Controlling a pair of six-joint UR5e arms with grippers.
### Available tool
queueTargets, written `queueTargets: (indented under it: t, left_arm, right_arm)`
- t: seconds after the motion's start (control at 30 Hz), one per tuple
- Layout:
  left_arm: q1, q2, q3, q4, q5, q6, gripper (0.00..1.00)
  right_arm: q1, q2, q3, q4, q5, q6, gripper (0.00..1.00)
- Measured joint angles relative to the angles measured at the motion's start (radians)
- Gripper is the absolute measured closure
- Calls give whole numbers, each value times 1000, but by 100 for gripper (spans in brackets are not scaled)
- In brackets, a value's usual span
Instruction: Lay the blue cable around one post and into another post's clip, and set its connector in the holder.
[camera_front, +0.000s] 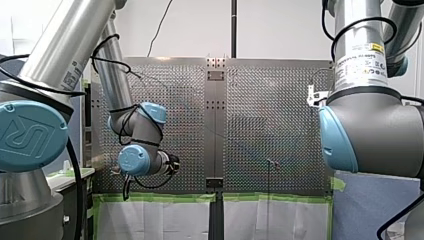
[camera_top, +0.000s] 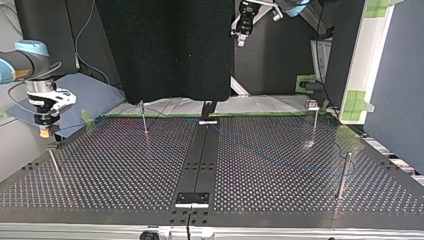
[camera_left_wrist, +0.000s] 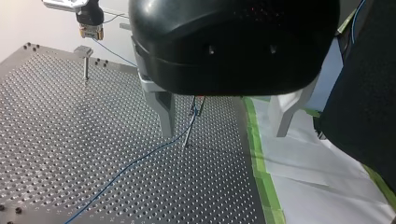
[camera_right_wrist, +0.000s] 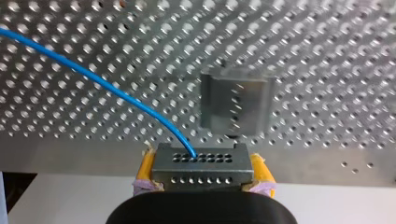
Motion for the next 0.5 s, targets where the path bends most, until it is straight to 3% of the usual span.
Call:
queueTargets:
  t: [0.5]
  left_arm:
    - [3, 0, 1, -11, -18, 5, 0]
  right_arm:
    - [-5, 19, -48, -1, -129, 0, 78]
